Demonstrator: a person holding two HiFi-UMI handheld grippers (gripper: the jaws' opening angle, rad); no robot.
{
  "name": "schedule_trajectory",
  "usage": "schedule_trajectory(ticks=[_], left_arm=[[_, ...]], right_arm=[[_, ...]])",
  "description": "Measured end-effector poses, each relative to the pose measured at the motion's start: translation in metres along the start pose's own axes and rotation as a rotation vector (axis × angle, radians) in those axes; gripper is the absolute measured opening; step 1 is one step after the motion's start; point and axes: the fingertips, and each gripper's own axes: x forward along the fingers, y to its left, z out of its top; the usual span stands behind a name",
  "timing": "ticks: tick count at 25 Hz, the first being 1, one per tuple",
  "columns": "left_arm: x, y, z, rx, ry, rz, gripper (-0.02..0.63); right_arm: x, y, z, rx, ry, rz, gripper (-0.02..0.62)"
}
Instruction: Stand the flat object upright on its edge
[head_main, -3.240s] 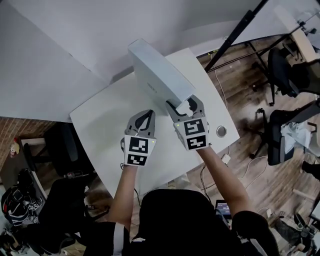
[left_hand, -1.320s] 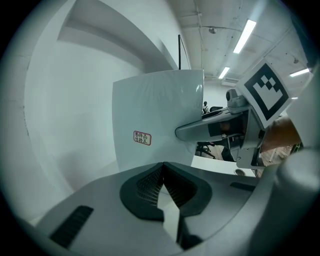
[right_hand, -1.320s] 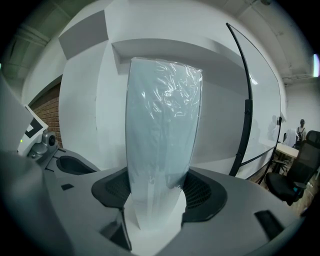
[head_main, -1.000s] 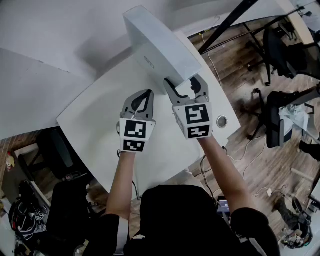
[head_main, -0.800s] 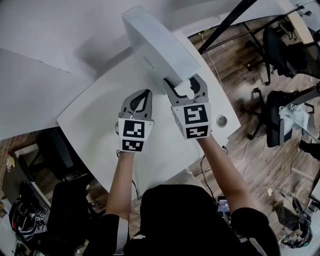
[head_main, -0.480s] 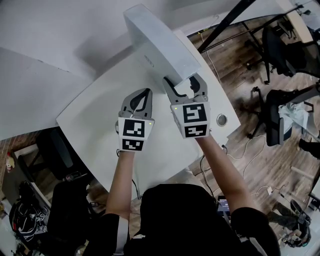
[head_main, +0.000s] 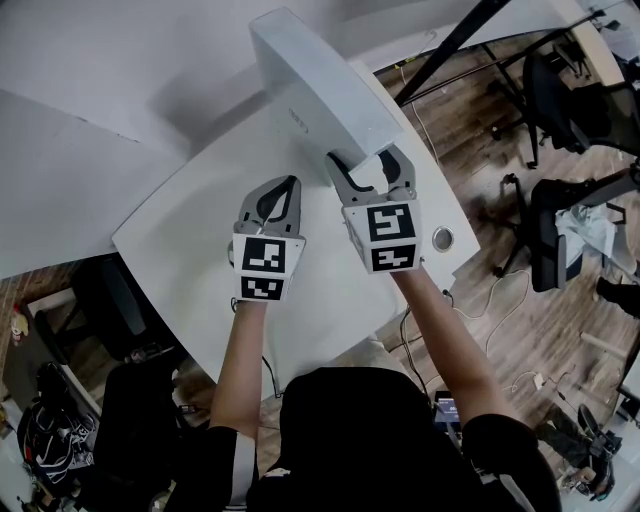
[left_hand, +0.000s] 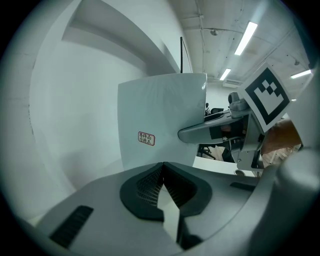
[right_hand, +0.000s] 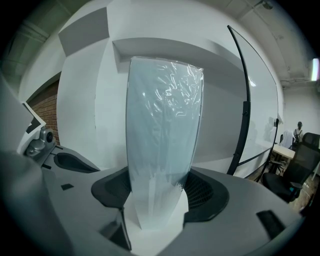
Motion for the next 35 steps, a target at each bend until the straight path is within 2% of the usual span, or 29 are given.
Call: schedule_trajectory(ticks=[8, 23, 35], left_arm=[[-0.005, -0.005, 0.004, 0.008, -0.007, 0.002, 0.014], [-0.019, -0.009, 0.013, 0.017, -0.02, 0.024, 0.012], [-0.041, -0.025, 0.035, 0.044, -0.044, 0.059, 0.014]], right_arm=[[-0.003, 0.004, 0.001, -0.004, -0.011, 0.009, 0.295], [-0.023, 0.003, 0.005, 0.061, -0.028, 0.042, 0.295], [-0.053, 0.003, 0.01, 0.054, -0.037, 0.076, 0.293]])
